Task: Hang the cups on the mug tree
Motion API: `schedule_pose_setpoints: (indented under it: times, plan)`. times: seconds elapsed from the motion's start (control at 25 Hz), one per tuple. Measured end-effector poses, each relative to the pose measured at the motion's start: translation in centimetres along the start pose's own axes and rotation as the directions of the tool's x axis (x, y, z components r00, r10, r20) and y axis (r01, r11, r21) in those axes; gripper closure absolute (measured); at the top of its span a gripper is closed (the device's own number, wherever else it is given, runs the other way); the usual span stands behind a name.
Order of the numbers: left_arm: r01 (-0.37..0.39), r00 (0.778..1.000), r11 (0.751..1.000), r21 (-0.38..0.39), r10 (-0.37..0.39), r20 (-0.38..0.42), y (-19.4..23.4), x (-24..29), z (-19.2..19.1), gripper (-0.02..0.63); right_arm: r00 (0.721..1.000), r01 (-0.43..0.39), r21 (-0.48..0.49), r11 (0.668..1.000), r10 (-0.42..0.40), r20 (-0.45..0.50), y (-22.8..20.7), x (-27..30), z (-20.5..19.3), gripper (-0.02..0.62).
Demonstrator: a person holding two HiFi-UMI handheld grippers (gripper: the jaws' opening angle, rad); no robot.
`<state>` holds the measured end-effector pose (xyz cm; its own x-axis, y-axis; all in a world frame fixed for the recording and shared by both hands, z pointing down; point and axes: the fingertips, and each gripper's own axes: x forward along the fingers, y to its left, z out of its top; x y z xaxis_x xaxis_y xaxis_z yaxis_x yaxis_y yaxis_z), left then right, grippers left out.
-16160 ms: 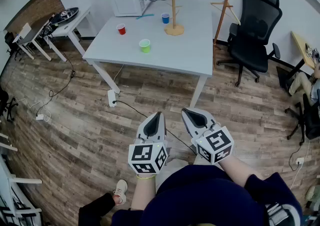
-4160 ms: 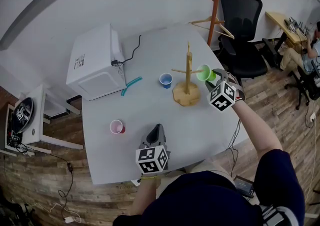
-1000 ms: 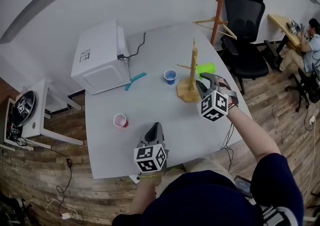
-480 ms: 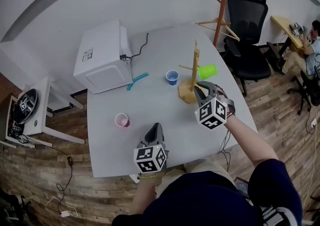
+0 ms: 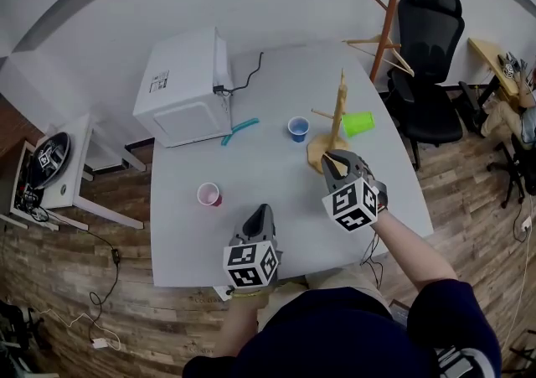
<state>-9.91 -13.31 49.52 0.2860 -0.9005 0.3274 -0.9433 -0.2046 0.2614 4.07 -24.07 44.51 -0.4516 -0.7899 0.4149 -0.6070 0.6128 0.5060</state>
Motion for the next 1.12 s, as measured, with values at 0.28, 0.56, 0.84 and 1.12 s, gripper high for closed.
schedule_pose_setpoints:
  times: [0.28,0.56,0.84,1.12]
  plan:
    - [-0.033,0.999,0.999,-0.001,0.033,0.011,0.6,-0.6,0.3,0.586,0.998,-0.057,0.042,0.997,0.056,0.026,2.0,0.4,1.1,0.557]
    - [-0.080,0.997,0.997,-0.007,0.080,0.023,1.9,-1.6,0.5,0.586,0.992,-0.121,0.081,0.989,0.117,0.057,4.1,0.9,2.3,0.560]
    - [-0.131,0.991,0.991,-0.020,0.131,0.035,3.5,-2.9,0.7,0.586,0.979,-0.199,0.138,0.970,0.188,0.083,6.9,1.6,3.1,0.563]
    - [-0.176,0.983,0.984,-0.031,0.177,0.041,4.8,-4.8,0.4,0.586,0.960,-0.273,0.159,0.949,0.259,0.104,10.2,2.1,4.0,0.566]
